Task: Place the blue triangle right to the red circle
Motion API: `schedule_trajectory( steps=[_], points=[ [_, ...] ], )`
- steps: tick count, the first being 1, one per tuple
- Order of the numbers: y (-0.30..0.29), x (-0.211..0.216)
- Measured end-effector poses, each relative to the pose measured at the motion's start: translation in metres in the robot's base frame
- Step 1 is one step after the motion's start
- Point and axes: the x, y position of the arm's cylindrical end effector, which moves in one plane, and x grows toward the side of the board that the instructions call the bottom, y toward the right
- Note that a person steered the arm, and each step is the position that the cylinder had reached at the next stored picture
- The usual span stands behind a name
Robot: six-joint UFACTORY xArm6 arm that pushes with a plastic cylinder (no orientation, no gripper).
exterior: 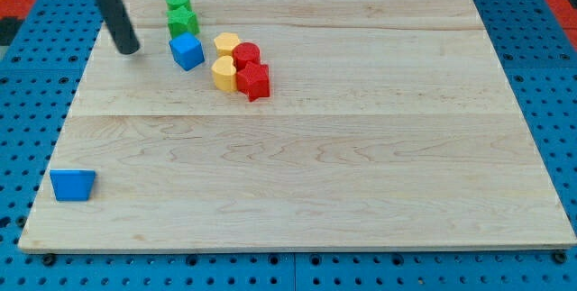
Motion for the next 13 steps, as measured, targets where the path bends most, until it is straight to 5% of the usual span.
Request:
schedule_trajectory(
  steps=[1, 3, 4, 6, 8, 10, 12, 13],
  points=[
    [0.07, -0.006],
    [0.035, -0.001],
    [-0.048, 0.035],
    [-0.065, 0.164],
    [-0.091, 0.194],
    [0.036, 0.217],
    [-0.053, 0.248],
    [0.022, 0.273]
  ],
)
